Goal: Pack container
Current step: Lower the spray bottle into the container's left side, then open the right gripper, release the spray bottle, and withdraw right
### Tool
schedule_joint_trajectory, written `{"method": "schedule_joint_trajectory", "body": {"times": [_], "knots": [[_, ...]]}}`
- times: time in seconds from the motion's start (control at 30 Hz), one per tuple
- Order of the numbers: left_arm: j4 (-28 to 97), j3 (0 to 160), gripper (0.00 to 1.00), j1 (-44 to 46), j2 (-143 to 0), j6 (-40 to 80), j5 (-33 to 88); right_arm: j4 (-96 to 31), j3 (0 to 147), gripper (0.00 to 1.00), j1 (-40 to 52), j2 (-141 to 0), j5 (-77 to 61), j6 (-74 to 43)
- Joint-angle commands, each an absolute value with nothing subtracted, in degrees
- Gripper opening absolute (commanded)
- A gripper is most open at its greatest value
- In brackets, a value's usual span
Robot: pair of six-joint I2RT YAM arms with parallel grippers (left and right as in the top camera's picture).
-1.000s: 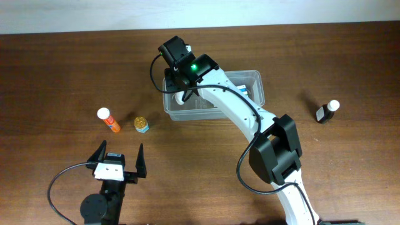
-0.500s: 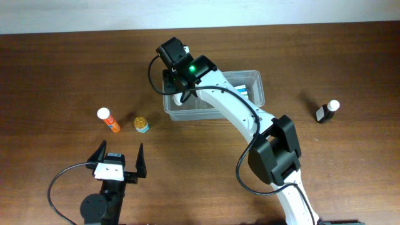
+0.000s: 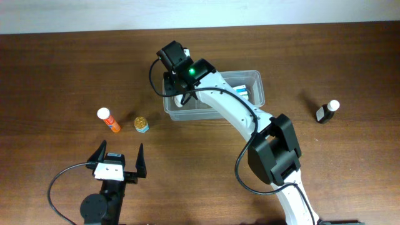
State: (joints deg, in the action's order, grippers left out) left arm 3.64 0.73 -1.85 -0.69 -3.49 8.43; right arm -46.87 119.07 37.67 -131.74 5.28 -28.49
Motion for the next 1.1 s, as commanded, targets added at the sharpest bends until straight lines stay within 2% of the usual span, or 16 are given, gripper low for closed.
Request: {"method": "schedule_joint_trajectory", "body": {"times": [0.0, 0.27, 0.43, 0.67, 0.9, 1.07], "knots": [[3.7, 0.51, 0.99, -1.98, -0.34, -4.19, 9.23, -46.17, 117.58, 0.22, 38.24, -131.68, 6.5, -28.99], [3.7, 0.51, 0.99, -1.98, -0.34, -4.19, 9.23, -44.97, 117.25, 0.27, 38.24, -131.68, 6.48, -28.99], [3.7, 0.51, 0.99, -1.98, -0.34, -4.16, 9.23, -44.93, 117.27, 0.39, 38.24, -131.63, 6.5, -28.75], [3.7, 0.51, 0.99, -1.98, -0.34, -4.19, 9.23, -45.04, 117.32, 0.47, 38.24, -131.17, 6.48, -26.57], [3.7, 0.51, 0.99, -1.98, -0.34, -4.19, 9.23, -44.91, 117.34, 0.49, 38.24, -127.57, 6.28, -25.69], [3.7, 0.51, 0.99, -1.98, -0.34, -4.19, 9.23, -44.91, 117.34, 0.53, 38.24, -122.87, 5.78, -25.34]]}}
